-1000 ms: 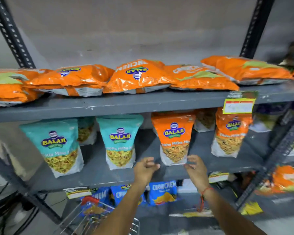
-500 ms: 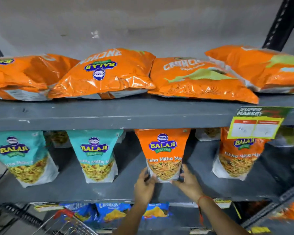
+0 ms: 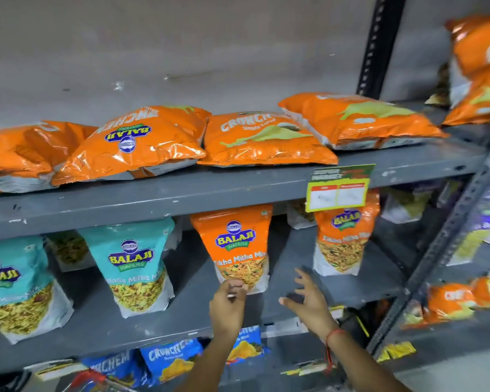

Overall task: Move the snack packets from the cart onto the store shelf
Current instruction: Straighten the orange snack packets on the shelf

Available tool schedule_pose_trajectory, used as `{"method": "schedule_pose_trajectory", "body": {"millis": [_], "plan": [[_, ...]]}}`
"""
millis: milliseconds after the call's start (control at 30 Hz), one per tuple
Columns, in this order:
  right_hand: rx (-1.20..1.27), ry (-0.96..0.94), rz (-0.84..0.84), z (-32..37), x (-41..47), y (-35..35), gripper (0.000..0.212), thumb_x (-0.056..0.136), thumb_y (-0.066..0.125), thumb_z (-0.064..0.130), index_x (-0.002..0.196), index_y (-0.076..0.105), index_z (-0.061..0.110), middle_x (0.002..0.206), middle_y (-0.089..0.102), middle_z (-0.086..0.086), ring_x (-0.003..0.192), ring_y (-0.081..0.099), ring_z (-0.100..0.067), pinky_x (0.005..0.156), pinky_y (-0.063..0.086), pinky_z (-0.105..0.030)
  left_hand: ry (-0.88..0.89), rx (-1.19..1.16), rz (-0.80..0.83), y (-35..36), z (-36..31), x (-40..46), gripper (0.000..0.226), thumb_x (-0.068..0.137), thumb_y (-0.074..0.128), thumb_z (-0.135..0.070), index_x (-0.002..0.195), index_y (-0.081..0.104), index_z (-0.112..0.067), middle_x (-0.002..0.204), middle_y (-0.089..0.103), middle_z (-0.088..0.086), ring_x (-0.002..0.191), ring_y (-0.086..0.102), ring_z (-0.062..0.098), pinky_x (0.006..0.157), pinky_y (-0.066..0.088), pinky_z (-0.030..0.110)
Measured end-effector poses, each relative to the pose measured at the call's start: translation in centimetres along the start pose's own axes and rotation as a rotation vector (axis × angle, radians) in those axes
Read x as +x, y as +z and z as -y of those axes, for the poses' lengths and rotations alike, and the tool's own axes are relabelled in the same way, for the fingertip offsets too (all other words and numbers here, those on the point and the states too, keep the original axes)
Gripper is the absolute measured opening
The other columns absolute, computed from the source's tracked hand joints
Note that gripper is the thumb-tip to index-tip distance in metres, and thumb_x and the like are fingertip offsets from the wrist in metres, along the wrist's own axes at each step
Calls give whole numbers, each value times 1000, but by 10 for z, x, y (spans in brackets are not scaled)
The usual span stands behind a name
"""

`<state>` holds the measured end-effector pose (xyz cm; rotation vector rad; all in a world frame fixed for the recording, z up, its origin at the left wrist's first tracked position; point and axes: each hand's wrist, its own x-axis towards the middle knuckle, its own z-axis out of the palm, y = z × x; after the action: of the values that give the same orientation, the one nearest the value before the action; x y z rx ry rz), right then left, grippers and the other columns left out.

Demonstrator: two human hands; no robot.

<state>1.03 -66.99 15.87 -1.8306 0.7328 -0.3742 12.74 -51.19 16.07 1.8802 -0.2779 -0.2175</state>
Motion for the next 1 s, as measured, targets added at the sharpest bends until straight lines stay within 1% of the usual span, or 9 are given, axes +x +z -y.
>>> {"method": "schedule_pose_trajectory", "body": {"millis": [167, 233, 367, 467, 533, 667, 733, 833, 1000], "plan": [[64, 32, -187, -13, -23, -65, 68, 79, 74, 18, 138, 40, 23, 133, 48, -7, 108, 53, -23, 88, 49, -35, 65, -28, 216, 59, -43, -14, 16, 77, 74, -20, 77, 64, -33, 70, 69, -8, 71, 67, 14, 71, 55, 33], [97, 52, -255, -22, -21, -93, 64, 82, 71, 15, 138, 40, 21, 133, 48, -11, 114, 54, -30, 94, 49, -40, 32, -60, 280, 88, -50, -19, 16, 77, 76, -18, 89, 67, -23, 74, 70, -1, 75, 68, 21, 76, 57, 41], [150, 146, -278, -42, 0, -139, 67, 87, 64, 6, 144, 30, 15, 134, 49, -12, 115, 54, -32, 101, 46, -48, -101, -83, 377, 145, -55, -22, 47, 78, 75, -13, 121, 58, -9, 101, 65, 8, 92, 64, 25, 90, 55, 49], [158, 202, -180, -59, 31, -166, 66, 91, 54, -3, 147, 25, 14, 106, 51, -4, 90, 49, -29, 111, 34, -57, -134, -95, 333, 179, -58, -10, 59, 77, 76, -11, 131, 52, -8, 120, 63, 13, 98, 64, 26, 92, 53, 53], [86, 238, -161, -66, 55, -177, 62, 94, 48, -1, 148, 21, 13, 93, 48, -7, 74, 34, -23, 99, 22, -67, -151, -116, 300, 195, -58, 2, 62, 76, 76, -10, 132, 50, -8, 120, 63, 12, 99, 64, 28, 90, 54, 54], [135, 234, -20, -70, 84, -185, 89, 81, 69, 3, 149, 15, 19, 147, 37, -9, 118, 52, -26, 99, 44, -42, -185, -149, 355, 211, -52, 20, 62, 73, 79, -10, 128, 51, -14, 113, 66, 4, 90, 66, 17, 65, 56, 34], [115, 232, 49, -73, 93, -187, 88, 77, 72, 6, 146, 23, 24, 140, 46, -6, 115, 56, -22, 98, 47, -38, -199, -135, 356, 214, -48, 24, 55, 72, 80, -13, 121, 55, -17, 100, 69, -2, 85, 66, 9, 53, 55, 24], [57, 210, 104, -79, 99, -186, 66, 74, 74, 13, 130, 43, 29, 115, 59, 9, 99, 58, -6, 79, 49, -23, -213, -130, 345, 213, -45, 24, 48, 72, 80, -12, 114, 57, -19, 93, 68, -5, 82, 66, 8, 52, 56, 23], [39, 198, 88, -86, 96, -188, 75, 73, 76, 13, 137, 37, 21, 121, 53, -2, 103, 56, -15, 84, 43, -30, -221, -157, 347, 212, -40, 16, 43, 75, 77, -10, 112, 58, -19, 91, 66, -10, 82, 63, 5, 51, 53, 21]]}}
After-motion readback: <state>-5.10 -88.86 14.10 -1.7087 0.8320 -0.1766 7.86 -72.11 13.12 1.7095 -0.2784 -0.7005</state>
